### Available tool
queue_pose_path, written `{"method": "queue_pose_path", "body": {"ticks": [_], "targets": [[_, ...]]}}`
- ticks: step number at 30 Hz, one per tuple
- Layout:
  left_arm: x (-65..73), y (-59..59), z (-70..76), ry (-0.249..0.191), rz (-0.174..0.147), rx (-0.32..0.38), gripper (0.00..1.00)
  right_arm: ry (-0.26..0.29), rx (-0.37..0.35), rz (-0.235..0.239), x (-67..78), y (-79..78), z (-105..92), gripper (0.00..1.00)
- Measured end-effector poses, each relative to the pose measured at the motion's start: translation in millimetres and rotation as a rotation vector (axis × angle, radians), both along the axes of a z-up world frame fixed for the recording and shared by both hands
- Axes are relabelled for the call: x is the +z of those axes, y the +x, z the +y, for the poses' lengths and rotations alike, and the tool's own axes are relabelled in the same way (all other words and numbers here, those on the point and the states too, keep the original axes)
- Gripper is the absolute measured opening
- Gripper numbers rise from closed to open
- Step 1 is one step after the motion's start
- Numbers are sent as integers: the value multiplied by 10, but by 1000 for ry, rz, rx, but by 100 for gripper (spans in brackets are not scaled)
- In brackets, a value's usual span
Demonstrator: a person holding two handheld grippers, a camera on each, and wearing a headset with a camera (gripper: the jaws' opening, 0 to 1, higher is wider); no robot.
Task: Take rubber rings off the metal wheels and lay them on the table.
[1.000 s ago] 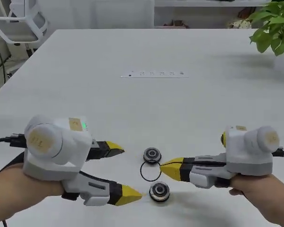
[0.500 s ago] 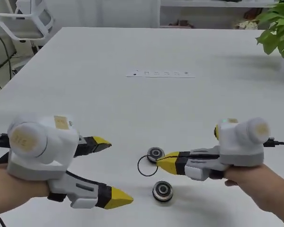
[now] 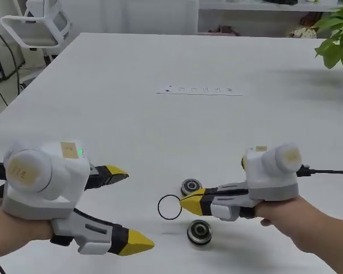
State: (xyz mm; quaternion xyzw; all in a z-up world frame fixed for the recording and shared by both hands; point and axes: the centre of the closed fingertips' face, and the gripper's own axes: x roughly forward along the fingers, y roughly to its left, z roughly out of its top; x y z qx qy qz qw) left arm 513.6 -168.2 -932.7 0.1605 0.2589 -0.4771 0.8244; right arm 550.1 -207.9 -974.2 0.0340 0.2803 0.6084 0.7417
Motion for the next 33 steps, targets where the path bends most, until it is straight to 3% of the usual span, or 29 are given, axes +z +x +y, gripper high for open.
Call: {"method": "queue_pose_path", "body": {"ticks": [4, 10, 21, 33], "targets": [[10, 6, 16, 1, -2, 3, 82, -30, 2, 0, -68, 13, 44, 0], [-6, -2, 38, 8, 1, 1, 82, -91, 10, -42, -164, 59, 66, 0], [-53, -5, 42, 17, 12, -5, 82, -138, 39, -87, -226, 64, 117, 0], [-60, -15, 54, 28, 16, -11, 82, -142, 49, -119, -219, 63, 111, 20]]}}
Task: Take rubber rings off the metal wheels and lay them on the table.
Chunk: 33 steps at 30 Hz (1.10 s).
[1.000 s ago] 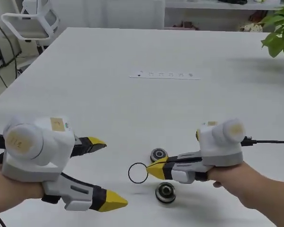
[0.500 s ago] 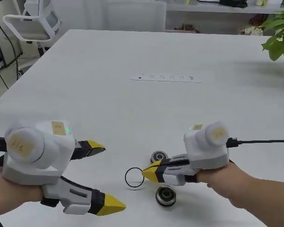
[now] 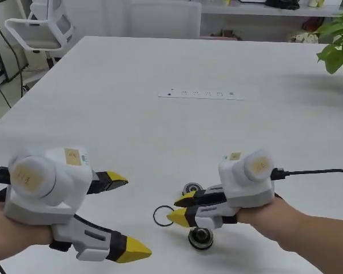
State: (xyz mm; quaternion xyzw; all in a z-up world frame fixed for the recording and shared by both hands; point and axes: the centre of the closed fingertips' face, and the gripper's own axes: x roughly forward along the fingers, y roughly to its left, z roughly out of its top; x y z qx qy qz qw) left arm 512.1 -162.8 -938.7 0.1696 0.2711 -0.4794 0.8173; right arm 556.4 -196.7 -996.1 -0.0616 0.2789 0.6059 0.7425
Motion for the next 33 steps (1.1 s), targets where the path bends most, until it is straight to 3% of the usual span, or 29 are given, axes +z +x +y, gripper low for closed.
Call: {"method": "queue_pose_path", "body": {"ticks": [7, 21, 33], "targets": [[-3, 0, -1, 2, 4, -7, 81, 31, -21, -6, 69, 27, -58, 27], [0, 23, -48, 6, 7, -20, 80, 139, -98, -15, 371, 105, -308, 33], [17, 81, -147, 4, 6, -39, 78, 167, -121, -22, 429, 20, -461, 33]]}}
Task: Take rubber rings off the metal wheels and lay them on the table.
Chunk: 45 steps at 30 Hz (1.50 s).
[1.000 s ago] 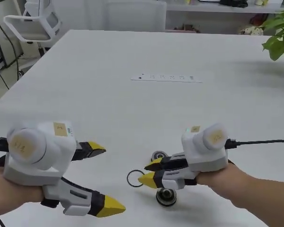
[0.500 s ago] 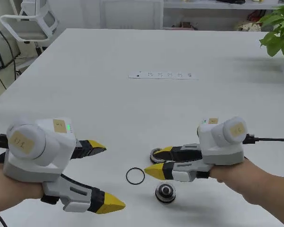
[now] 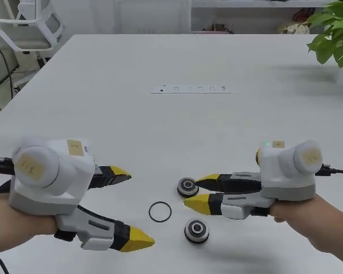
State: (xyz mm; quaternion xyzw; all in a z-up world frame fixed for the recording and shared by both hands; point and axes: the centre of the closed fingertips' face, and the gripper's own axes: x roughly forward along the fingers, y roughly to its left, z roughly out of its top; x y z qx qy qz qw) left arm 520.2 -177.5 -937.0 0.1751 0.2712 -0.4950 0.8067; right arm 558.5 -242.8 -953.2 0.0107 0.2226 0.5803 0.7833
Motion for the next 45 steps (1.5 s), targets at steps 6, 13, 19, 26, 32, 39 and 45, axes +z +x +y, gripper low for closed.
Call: {"method": "queue_pose_path", "body": {"ticks": [6, 13, 19, 26, 32, 39, 45], "targets": [[-5, 43, -44, -4, 4, -7, 76, 12, -9, -1, 4, -47, -60, 34], [-28, 75, -117, 0, 10, -22, 74, 4, -17, -1, -38, -104, -138, 34], [-80, 110, -146, 7, 25, -25, 72, 0, -27, 3, -84, -123, -221, 34], [-129, 122, -217, 10, 36, -36, 70, -12, -39, 6, -143, -152, -295, 34], [-177, 119, -263, 15, 49, -44, 68, -28, -34, 12, -222, -210, -330, 34], [-237, 118, -341, 21, 60, -56, 64, -43, -24, 17, -285, -286, -340, 33], [-263, 99, -400, 23, 65, -70, 61, -59, -10, 9, -336, -332, -351, 33]]}}
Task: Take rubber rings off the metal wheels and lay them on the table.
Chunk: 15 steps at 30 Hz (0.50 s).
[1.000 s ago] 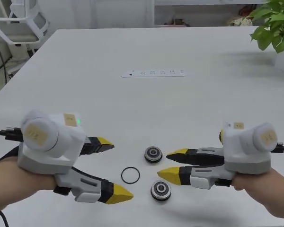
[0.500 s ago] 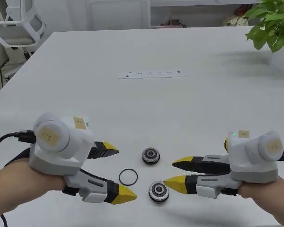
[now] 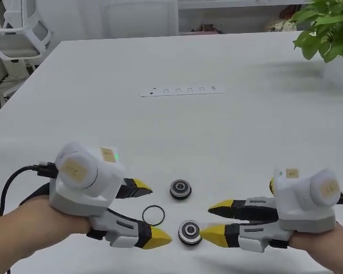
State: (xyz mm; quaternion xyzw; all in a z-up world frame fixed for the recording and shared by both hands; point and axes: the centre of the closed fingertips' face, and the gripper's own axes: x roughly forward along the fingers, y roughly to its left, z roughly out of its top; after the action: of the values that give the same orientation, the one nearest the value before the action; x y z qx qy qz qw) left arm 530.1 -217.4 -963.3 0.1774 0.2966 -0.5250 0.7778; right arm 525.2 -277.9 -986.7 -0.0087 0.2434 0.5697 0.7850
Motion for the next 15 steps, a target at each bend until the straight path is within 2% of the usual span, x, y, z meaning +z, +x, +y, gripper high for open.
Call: {"method": "queue_pose_path", "body": {"ticks": [12, 15], "targets": [[-94, -44, -130, 7, 21, -28, 53, -36, 34, -14, -106, -125, 26, 30], [-114, -71, -161, 4, 39, -37, 51, -45, 43, -16, -156, -136, 26, 28]]}}
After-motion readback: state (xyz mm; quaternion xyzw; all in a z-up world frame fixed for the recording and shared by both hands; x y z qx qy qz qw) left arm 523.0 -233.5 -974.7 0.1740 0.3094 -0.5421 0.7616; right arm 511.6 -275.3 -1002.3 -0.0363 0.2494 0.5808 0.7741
